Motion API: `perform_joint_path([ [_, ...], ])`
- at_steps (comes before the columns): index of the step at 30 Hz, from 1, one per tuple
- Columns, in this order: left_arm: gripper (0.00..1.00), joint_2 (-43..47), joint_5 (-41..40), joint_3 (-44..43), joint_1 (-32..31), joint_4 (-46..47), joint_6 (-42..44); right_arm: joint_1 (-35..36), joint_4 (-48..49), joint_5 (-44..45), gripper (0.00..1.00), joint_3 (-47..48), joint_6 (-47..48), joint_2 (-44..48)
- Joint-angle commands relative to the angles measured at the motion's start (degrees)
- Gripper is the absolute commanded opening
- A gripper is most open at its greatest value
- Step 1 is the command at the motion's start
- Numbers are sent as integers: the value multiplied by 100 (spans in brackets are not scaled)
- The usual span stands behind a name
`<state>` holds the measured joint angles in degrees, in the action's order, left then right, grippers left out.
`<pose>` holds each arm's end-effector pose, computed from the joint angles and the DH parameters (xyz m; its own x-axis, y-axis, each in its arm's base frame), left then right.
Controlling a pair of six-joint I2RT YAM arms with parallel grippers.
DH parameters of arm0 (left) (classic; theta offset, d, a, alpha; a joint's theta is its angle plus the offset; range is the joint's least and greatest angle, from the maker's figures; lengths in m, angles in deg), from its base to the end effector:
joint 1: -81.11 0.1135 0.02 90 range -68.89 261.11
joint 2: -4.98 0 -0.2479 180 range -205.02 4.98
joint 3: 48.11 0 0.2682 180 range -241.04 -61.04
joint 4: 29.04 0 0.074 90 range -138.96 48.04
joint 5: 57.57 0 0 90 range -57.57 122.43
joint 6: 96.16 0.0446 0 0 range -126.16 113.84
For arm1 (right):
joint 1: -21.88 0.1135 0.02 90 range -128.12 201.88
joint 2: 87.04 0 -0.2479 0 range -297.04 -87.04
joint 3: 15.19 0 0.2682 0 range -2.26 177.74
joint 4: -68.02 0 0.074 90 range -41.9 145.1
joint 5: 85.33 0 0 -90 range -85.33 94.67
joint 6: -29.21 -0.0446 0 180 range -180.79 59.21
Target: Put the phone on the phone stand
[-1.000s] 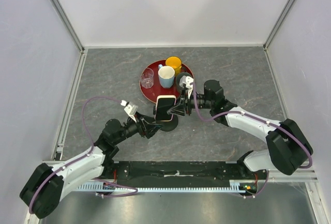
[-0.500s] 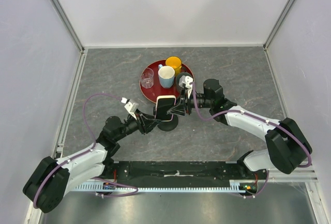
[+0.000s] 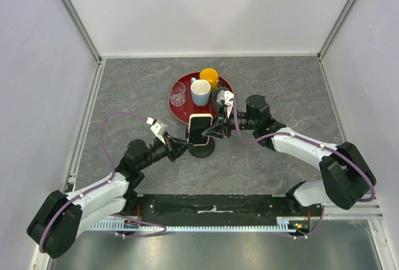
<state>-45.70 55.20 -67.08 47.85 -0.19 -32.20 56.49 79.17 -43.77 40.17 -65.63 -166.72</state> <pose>0.1628 -0.1274 0.1586 -0.4014 -0.2208 -0.8889 0.7265 0.5143 -0.4558 0.2451 0.2097 0.2233 -0.2692 -0.1178 -0.9558 -0.9572 0.1426 0.2520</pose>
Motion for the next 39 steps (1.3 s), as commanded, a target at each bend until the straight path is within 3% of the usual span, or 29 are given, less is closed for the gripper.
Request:
perform_joint_path([
  [1,7,75,-369,-327,-23,-265,-67,81,343,28,0,-51,-228,-83],
  [7,50,1023,-649,-415,-23,-1337,-453,81,203,63,0,2,-158,-127],
  [10,62,1892,-800,-668,-23,-2417,-682,90,89,116,0,36,-52,-127],
  [13,66,2509,-791,-1133,-23,-3402,-823,160,-165,221,0,150,115,-109],
  [15,65,2615,-721,-1407,-14,-3931,-797,265,-385,379,0,256,290,-109],
  [17,55,2537,-825,-1794,-23,-4142,-709,388,-745,554,0,388,422,-101],
  [18,48,2380,-931,-1934,-23,-4465,-701,423,-816,590,0,406,440,-92],
  [19,34,2256,-1193,-2162,-23,-4555,-709,441,-852,617,0,388,440,-74],
  [22,14,1722,-1580,-2435,-14,-4723,-709,450,-825,687,0,344,423,-21],
  [25,3,1316,-1802,-2629,-14,-4986,-779,459,-904,740,0,388,414,-21],
  [31,2,1183,-2100,-2586,-14,-5214,-1087,494,-957,916,0,441,361,40],
  [39,2,498,-1450,-2604,-67,-4952,-1403,766,-1079,1179,0,590,308,-4],
])
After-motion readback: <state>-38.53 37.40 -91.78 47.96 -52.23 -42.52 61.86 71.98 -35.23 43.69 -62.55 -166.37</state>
